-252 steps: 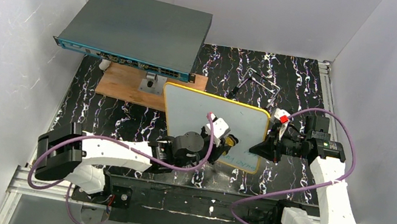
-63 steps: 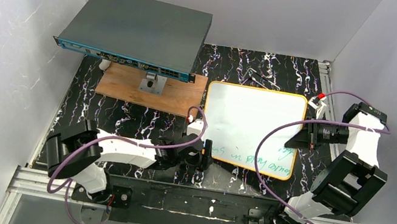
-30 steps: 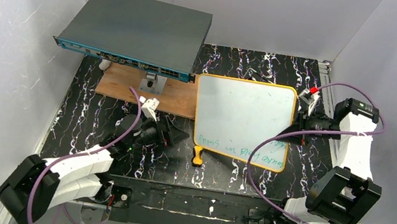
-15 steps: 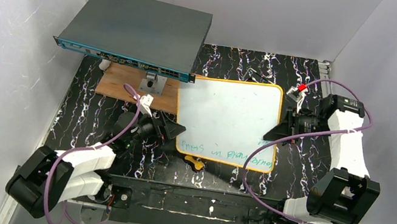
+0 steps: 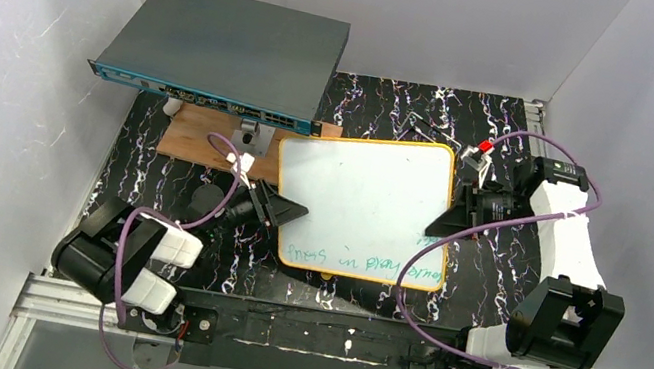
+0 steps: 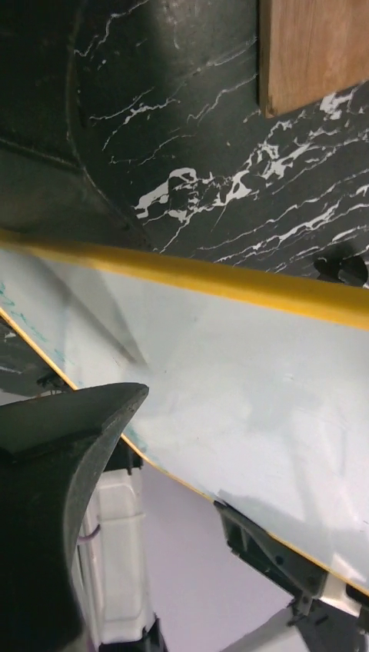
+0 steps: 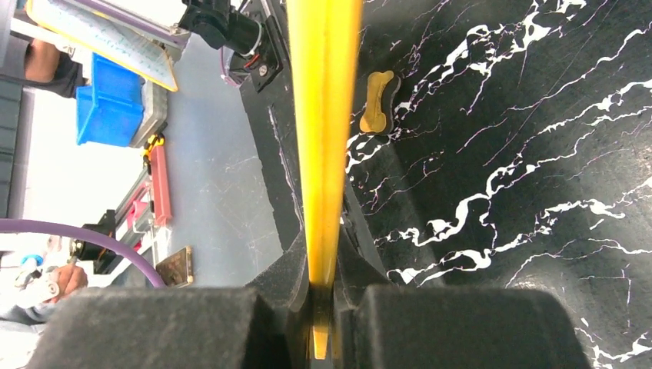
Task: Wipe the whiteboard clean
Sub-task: Adjust the whiteboard.
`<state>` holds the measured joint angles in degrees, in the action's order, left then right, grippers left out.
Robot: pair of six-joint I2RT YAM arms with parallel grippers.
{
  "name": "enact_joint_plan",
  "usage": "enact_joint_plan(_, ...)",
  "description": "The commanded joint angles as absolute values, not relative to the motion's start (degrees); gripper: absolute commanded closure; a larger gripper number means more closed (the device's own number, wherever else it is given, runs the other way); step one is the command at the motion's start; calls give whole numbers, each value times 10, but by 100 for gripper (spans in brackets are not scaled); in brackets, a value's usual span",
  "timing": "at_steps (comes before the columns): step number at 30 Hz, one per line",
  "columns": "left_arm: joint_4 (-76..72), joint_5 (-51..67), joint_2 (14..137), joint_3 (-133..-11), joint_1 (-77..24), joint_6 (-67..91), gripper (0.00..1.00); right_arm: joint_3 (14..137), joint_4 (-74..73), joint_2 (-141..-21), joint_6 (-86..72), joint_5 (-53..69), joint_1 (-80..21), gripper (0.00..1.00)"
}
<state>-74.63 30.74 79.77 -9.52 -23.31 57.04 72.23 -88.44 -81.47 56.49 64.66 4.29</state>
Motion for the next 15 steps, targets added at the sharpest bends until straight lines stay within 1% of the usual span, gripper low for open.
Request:
enact_joint_plan(1, -886, 394, 807, -106, -228, 613, 46, 735, -916, -817, 561, 746, 42, 99)
enact_joint_plan(2, -885, 403, 803, -108, -228, 616, 53, 737, -915, -821, 561, 745, 42, 99)
enact_joint_plan(4, -886, 418, 794, -110, -226, 622, 69, 742, -915, -828, 559, 739, 42, 99)
enact_joint_plan(5, -885, 423, 789, -110, -224, 628, 79, 745, -914, -833, 559, 736, 43, 99)
enact_joint_plan(7, -880, 428, 775, -107, -222, 632, 96, 751, -914, -841, 558, 733, 43, 99)
enact_joint_plan(8, -874, 428, 765, -105, -221, 632, 100, 754, -913, -846, 558, 730, 43, 99)
enact_joint_plan(15, -815, 432, 672, -96, -220, 634, 100, 773, -913, -890, 558, 722, 44, 99)
